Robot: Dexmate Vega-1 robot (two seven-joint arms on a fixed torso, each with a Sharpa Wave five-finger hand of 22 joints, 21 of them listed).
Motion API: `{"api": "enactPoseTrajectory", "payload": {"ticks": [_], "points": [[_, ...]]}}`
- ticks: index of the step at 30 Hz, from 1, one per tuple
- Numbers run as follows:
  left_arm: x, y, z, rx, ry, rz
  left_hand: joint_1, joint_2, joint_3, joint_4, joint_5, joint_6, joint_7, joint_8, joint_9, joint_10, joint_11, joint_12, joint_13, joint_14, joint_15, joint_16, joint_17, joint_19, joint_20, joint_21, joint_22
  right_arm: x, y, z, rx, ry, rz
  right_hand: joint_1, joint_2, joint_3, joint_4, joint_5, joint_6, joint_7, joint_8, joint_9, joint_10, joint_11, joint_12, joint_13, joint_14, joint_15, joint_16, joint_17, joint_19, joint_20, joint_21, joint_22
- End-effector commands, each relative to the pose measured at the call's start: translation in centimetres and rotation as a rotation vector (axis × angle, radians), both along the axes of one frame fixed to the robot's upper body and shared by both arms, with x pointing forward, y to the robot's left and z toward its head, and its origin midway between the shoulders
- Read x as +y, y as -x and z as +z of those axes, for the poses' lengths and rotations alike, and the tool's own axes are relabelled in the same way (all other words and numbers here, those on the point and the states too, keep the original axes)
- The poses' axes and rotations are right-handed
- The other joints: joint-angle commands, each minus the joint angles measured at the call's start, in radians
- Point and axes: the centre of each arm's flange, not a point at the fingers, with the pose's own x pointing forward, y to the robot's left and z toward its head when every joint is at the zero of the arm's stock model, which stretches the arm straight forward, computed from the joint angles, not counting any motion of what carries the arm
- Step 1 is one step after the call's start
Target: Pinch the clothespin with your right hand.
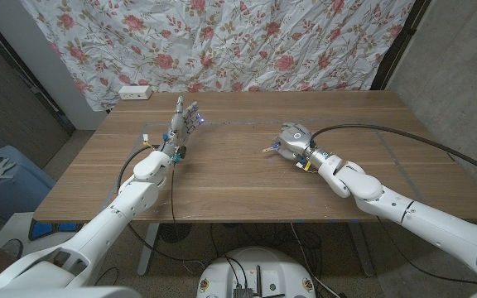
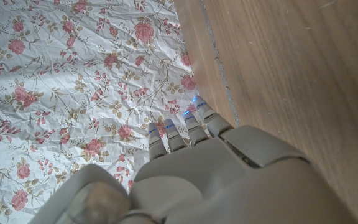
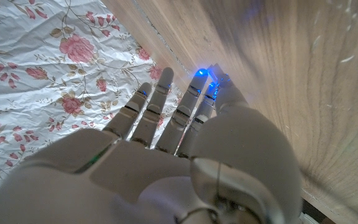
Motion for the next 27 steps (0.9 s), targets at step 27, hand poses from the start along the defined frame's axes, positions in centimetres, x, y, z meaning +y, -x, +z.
{"api": "enactPoseTrajectory", "payload": {"ticks": [27], "points": [[0.0, 0.0, 0.0, 0.0, 0.0, 0.0, 0.003, 0.008, 0.001, 0.006, 0.008, 0.0, -0.009, 0.006, 0.005, 0.002, -0.007, 0.006, 0.002, 0.009, -0.006, 0.008, 0.004, 0.007, -0.002, 0.007, 0.002, 2.0, 1.0, -1.9, 0.028, 0.039, -0.026, -0.022, -0.008, -0.008, -0.002, 0.001, 0.009, -0.001, -0.002, 0.002, -0.007, 0.002, -0.005, 0.006, -0.01, -0.15, -0.013, 0.003, -0.009, 0.012, -0.004, 0.004]]}}
